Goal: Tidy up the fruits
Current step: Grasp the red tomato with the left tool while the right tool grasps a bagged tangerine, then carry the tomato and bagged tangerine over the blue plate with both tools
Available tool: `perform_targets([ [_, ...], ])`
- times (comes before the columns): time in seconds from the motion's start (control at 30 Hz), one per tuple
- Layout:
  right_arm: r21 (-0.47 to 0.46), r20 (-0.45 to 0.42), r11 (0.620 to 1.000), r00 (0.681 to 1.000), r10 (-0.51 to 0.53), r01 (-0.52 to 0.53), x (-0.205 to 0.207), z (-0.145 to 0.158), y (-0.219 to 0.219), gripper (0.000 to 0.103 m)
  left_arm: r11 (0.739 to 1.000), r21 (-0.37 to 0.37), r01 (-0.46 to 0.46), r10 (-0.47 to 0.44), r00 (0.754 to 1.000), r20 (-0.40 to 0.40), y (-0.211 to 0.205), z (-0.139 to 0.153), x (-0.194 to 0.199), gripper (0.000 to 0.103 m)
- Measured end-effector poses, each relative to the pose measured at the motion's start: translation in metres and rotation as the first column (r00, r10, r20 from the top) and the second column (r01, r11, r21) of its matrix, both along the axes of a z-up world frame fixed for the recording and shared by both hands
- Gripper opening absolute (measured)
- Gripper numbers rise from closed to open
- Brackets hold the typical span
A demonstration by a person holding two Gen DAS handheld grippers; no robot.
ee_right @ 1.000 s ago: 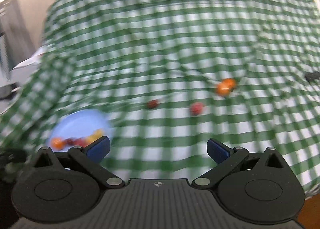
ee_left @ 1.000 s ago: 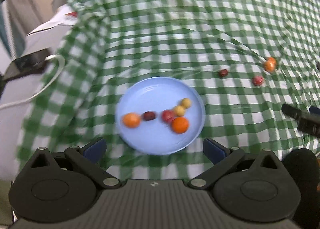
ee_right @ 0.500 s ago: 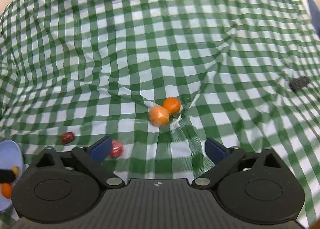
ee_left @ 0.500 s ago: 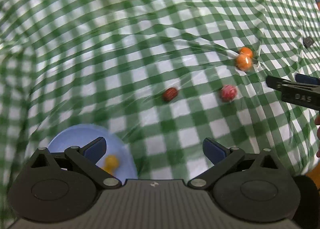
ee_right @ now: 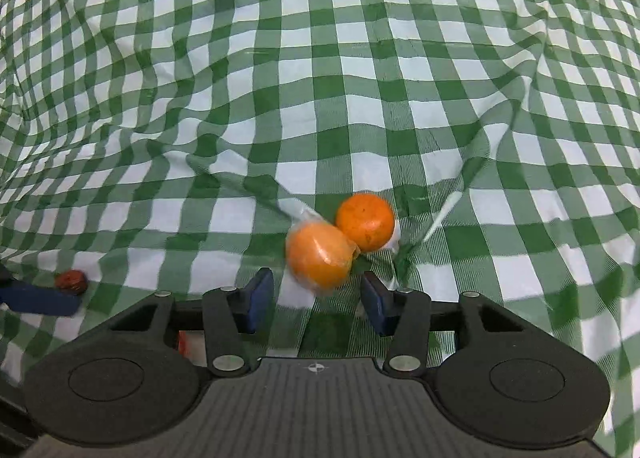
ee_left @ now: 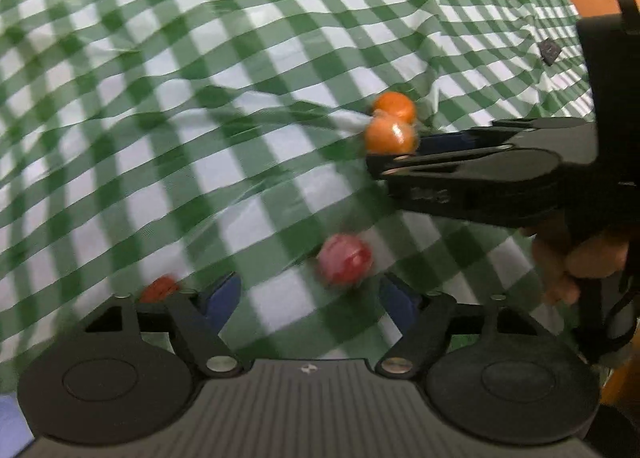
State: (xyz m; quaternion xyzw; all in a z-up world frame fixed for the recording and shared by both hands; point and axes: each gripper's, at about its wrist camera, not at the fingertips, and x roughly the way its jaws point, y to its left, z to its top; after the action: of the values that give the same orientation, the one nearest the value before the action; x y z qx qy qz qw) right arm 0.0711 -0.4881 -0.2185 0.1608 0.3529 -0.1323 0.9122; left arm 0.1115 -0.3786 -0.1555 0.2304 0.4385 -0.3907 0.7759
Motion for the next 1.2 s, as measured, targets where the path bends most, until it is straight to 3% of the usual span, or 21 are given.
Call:
perform_targets([
  [0.07,0.004,0.008,1.000,1.000,0.002,-0.002,0.006,-0.004,-0.004,0.049,1.000,-0.022,0.019,-0.019,1.000,-0.006,-0.007,-0.005,0.002,0.077],
  [0.23,-0.044,0.028,0.999,0.999,0.018,-0.017,0.013,-0.008,-0.010,0.039,0.997,-0.032,0.066,-0.066,0.998,0.015,-0.020,-0.014,0.000,0.041],
  [0.3,-0.054,0.035,0.998,0.999,0.015,-0.013,0.015,-0.010,-0.012,0.039,0.996,-0.036,0.083,-0.082,0.996,0.025,-0.023,-0.015,-0.002,0.034],
  [0.47,-0.039,0.039,0.999,0.999,-0.012,0.014,0.008,-0.003,-0.013,0.039,0.997,-0.029,0.069,-0.069,0.997,0.029,-0.015,-0.010,-0.004,0.033],
  [0.7,-0.057,0.119,0.997,0.992,-0.035,0.042,-0.050,0.042,0.016,0.039,0.997,-0.040,-0.059,0.060,0.998,0.024,0.047,0.034,-0.013,0.033],
  [0.9,-0.068,0.182,0.998,0.983,0.000,0.013,-0.102,0.091,0.080,0.039,0.983,0.008,-0.185,0.185,0.983,0.015,0.131,0.079,-0.038,0.033],
  [1.2,0.010,0.236,0.975,0.948,0.213,-0.222,-0.157,0.147,0.217,0.039,0.936,-0.027,-0.352,0.353,0.934,0.058,0.257,0.142,-0.090,0.033],
])
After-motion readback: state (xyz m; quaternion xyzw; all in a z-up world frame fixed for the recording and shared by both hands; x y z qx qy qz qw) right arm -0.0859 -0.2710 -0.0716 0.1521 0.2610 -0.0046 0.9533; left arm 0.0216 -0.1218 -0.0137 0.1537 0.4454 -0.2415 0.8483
